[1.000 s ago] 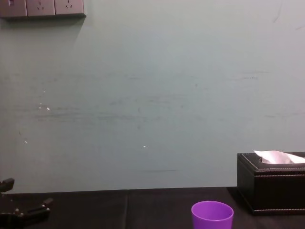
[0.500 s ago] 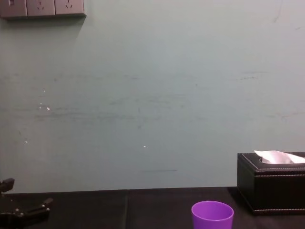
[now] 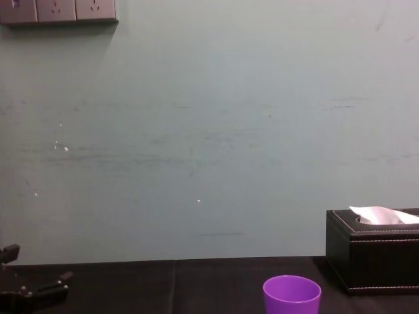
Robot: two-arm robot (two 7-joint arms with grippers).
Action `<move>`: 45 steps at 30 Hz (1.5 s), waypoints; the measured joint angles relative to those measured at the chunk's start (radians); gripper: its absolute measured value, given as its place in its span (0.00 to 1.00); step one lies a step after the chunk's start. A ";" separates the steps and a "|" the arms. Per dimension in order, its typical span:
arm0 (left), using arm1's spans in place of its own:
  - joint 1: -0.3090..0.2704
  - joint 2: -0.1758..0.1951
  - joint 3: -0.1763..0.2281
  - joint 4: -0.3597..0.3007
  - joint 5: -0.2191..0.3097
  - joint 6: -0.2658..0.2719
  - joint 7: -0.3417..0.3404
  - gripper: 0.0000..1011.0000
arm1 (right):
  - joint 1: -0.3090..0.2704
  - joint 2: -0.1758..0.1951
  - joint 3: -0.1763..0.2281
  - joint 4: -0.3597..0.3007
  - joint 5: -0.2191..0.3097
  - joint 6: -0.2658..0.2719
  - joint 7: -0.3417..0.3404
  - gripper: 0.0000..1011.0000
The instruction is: Stack the three plastic cups sequentially using one hand.
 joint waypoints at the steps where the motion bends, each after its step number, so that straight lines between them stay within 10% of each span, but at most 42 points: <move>1: 0.000 0.000 0.000 0.000 0.000 0.000 0.000 1.00 | 0.003 -0.002 -0.002 0.001 -0.004 0.001 -0.001 0.99; 45: 0.000 0.000 0.000 0.000 0.000 0.000 0.000 1.00 | 0.107 -0.077 -0.054 0.080 -0.057 0.044 -0.016 0.99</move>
